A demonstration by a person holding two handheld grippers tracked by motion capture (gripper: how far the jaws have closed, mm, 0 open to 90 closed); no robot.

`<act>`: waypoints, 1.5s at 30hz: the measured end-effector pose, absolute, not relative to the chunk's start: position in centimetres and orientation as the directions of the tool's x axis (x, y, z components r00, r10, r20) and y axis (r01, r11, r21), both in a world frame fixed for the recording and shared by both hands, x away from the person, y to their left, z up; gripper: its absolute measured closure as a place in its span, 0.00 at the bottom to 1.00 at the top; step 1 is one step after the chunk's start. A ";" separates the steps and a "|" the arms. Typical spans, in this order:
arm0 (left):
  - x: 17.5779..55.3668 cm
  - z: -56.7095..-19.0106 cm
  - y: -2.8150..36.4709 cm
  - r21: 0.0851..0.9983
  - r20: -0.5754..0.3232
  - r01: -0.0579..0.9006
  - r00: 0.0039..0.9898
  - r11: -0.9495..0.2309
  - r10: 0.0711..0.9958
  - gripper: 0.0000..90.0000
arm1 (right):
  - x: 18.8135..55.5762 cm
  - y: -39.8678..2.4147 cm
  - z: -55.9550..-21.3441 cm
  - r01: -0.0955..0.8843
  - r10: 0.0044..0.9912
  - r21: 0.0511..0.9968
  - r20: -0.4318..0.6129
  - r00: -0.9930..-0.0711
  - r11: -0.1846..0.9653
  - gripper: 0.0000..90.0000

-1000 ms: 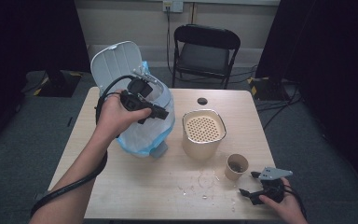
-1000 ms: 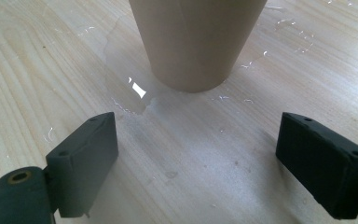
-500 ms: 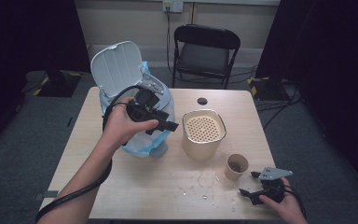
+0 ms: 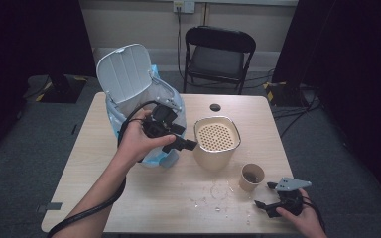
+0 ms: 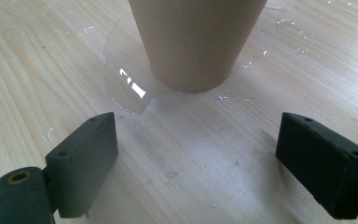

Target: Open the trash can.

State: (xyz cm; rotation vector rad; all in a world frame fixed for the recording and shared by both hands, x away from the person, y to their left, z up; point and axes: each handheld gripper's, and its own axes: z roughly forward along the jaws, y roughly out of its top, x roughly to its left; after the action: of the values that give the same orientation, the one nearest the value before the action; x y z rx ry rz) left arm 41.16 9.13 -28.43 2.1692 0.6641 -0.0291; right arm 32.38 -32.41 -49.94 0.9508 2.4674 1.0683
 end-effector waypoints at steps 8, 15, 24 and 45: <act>40.3 -30.0 7.8 0.705 -0.256 0.469 0.868 -0.532 0.426 0.25 | 32.4 -32.2 -49.9 0.461 0.673 0.726 -0.003 -0.739 0.510 0.10; 39.8 -31.4 7.0 0.704 -0.248 0.457 0.875 -0.543 0.415 0.24 | 32.4 -31.7 -50.0 0.468 0.670 0.710 -0.006 -0.743 0.526 0.01; 39.2 -33.7 6.0 0.698 -0.263 0.455 0.881 -0.552 0.394 0.24 | 32.5 -31.5 -50.0 0.473 0.669 0.706 -0.001 -0.744 0.527 0.00; 37.7 -40.8 4.6 0.641 -0.275 0.460 0.885 -0.614 0.377 0.22 | 32.6 -32.0 -49.7 0.482 0.691 0.731 0.020 -0.722 0.483 0.15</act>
State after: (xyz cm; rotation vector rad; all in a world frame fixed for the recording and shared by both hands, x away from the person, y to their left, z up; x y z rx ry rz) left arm 37.73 4.59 -40.84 2.2976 0.5985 -0.1439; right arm 32.62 -32.00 -49.73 0.9977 2.4549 1.0786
